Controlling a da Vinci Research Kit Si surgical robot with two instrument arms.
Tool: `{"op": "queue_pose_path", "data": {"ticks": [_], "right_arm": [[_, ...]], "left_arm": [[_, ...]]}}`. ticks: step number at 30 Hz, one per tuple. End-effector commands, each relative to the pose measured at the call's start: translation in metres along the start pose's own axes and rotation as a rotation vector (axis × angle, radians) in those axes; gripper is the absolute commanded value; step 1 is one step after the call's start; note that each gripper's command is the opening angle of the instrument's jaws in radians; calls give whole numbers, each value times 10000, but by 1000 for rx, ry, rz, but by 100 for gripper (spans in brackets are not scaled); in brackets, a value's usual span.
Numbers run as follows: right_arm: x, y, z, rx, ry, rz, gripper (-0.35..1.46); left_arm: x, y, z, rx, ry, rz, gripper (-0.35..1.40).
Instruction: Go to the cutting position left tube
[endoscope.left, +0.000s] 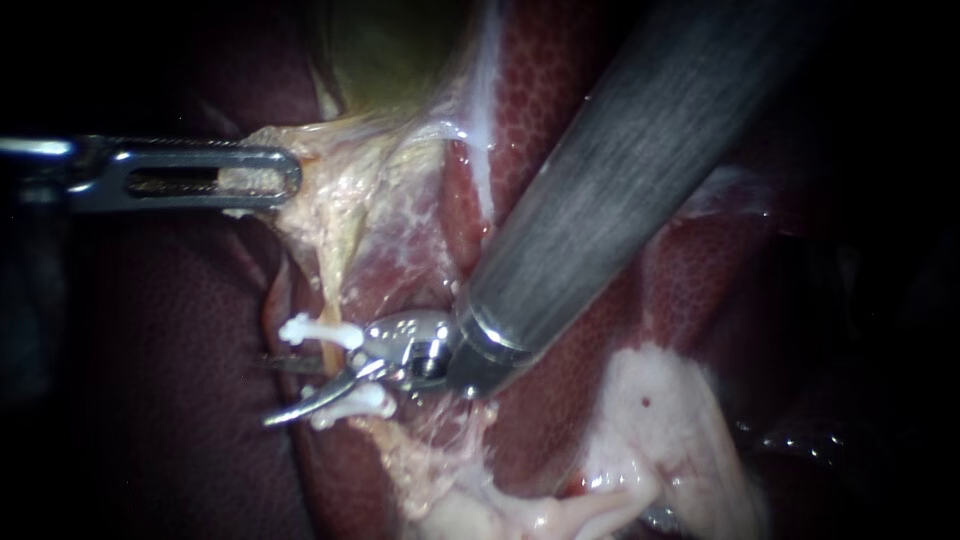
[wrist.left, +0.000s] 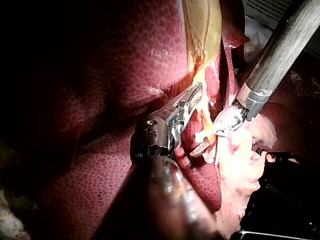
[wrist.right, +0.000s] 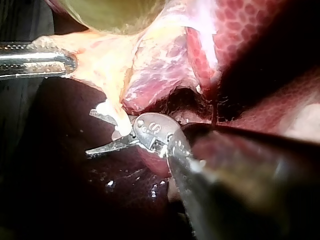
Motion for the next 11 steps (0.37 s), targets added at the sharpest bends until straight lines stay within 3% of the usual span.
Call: {"op": "queue_pose_path", "data": {"ticks": [1,11], "right_arm": [[0,0,0,0,0,0,130],[0,-1,-1,0,-1,0,132]], "left_arm": [[0,0,0,0,0,0,-35],[1,0,0,-1,0,0,-35]]}}
